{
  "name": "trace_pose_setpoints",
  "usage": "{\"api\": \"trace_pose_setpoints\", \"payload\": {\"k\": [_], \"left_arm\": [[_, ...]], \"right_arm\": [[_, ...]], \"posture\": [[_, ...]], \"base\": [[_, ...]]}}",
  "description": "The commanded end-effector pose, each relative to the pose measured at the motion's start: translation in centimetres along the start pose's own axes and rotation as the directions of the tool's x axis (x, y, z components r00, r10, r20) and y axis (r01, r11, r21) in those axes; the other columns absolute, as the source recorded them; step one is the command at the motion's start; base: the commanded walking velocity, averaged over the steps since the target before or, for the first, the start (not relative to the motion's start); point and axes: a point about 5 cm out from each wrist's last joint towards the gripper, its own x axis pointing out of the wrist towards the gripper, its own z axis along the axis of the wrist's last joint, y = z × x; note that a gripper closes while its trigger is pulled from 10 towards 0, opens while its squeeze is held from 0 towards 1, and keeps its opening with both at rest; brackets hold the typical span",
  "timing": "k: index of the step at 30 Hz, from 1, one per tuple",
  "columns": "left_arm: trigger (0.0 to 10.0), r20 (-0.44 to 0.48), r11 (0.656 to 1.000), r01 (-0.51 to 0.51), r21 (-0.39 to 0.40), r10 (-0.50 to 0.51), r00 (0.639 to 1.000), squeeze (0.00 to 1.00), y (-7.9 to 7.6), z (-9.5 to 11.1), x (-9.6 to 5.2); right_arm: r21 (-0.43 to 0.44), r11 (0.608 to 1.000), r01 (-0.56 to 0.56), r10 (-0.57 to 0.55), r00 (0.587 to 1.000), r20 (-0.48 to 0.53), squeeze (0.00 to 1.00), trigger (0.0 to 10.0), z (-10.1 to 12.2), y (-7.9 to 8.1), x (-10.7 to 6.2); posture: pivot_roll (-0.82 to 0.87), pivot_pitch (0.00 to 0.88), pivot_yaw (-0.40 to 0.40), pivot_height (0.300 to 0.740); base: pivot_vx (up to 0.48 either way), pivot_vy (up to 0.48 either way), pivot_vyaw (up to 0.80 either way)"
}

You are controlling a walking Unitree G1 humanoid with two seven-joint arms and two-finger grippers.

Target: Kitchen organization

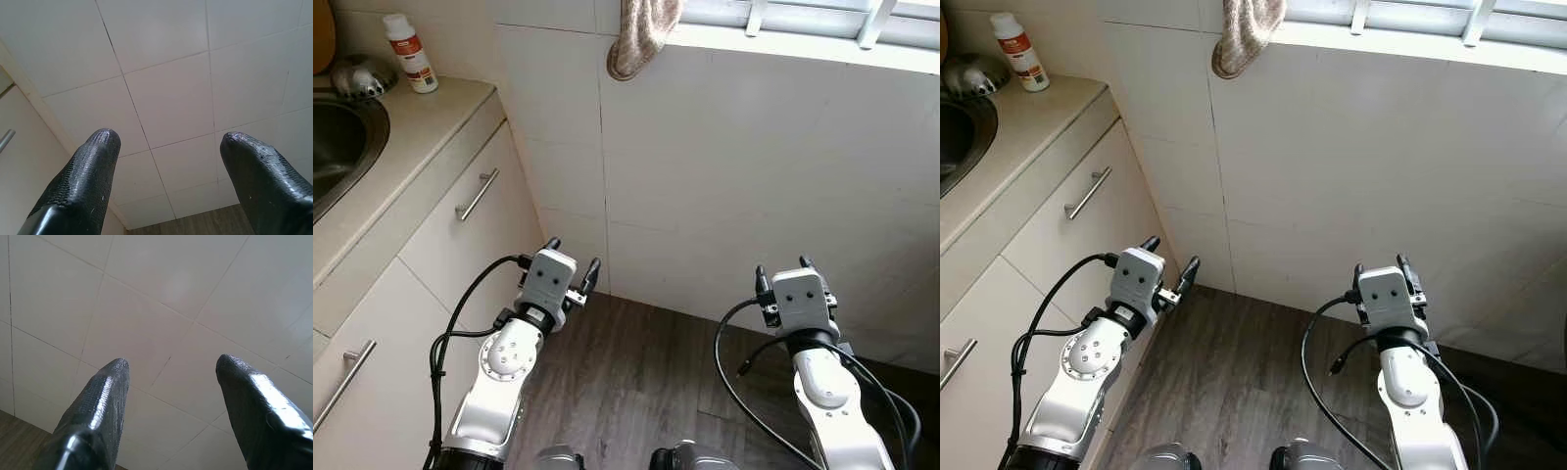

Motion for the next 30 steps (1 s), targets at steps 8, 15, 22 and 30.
{"api": "trace_pose_setpoints", "payload": {"k": [8,15,22,30], "left_arm": [[10.0,-0.135,0.973,0.174,-0.149,-0.194,0.972,0.00,-1.9,-1.1,1.6],[10.0,-0.136,0.971,0.181,-0.154,-0.202,0.970,0.00,-1.9,-1.0,1.7],[10.0,-0.091,0.968,0.193,-0.157,-0.209,0.974,0.00,-1.9,-0.1,1.9],[10.0,-0.050,0.968,0.204,-0.146,-0.213,0.976,0.00,-1.9,0.7,2.2]], "right_arm": [[0.209,0.977,-0.047,0.061,0.996,-0.062,0.00,10.0,-1.4,0.3,-4.4],[0.214,0.975,-0.051,0.066,0.996,-0.063,0.00,10.0,-1.3,0.2,-4.5],[0.141,0.988,-0.066,0.067,0.998,0.001,0.00,10.0,-0.5,0.0,-4.0],[0.001,0.997,-0.076,0.074,0.976,0.206,0.00,10.0,2.7,-0.2,-0.5]], "posture": [[0.00,0.000,-0.020,0.740],[0.00,0.000,-0.019,0.740],[0.00,0.000,-0.008,0.740],[0.01,0.000,0.009,0.740]], "base": [[0.000,0.000,0.00],[0.000,0.000,0.00],[0.000,0.000,0.00],[0.000,0.000,0.00]]}}
